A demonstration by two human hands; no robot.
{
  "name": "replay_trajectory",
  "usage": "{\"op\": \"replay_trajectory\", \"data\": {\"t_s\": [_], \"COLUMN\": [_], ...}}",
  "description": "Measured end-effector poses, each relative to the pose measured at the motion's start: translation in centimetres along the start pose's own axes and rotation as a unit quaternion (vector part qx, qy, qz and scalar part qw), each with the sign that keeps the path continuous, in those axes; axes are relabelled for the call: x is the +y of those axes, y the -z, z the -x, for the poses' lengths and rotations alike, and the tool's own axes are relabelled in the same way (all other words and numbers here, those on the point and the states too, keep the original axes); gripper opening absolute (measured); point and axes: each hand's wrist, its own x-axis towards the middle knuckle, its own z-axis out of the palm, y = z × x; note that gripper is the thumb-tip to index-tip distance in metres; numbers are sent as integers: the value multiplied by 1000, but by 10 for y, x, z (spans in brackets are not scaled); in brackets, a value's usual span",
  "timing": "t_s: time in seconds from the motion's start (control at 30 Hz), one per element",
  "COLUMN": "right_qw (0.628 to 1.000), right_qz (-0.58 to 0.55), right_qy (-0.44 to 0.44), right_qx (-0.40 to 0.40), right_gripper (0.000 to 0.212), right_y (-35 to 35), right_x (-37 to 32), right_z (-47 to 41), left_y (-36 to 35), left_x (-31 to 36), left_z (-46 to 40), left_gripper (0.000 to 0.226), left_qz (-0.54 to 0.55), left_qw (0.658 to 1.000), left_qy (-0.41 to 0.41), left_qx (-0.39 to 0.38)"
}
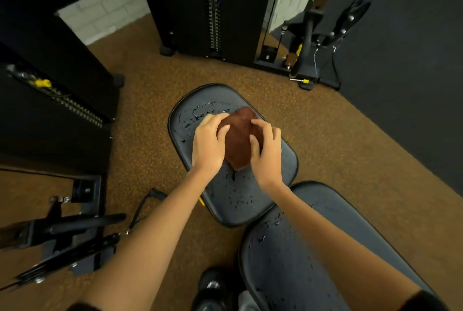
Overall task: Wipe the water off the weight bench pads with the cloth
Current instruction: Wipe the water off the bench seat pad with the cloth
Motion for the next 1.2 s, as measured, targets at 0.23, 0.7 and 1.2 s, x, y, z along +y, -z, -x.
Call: {"op": "replay_trajectory", "data": {"t_s": [0.23,0.7,1.2], "right_qw": [977,956,954], "right_qz": [206,277,290], "right_qy": [-35,78,68], "right_qx": [43,-58,-34], "right_gripper": [29,56,57], "right_y": [-31,-61,-87], "right_x": [17,20,0], "right_z": [-32,-20,-54], "left_y": [-16,31,25], "left_x": [-11,-86,-93], "left_z": [-30,-25,-23], "left_gripper": [34,52,51], "left_qz": [-134,-246,-154], "left_qw": [990,967,986], "left_qy": [-17,-38,-44], "left_qx": [-33,-58,-44]}}
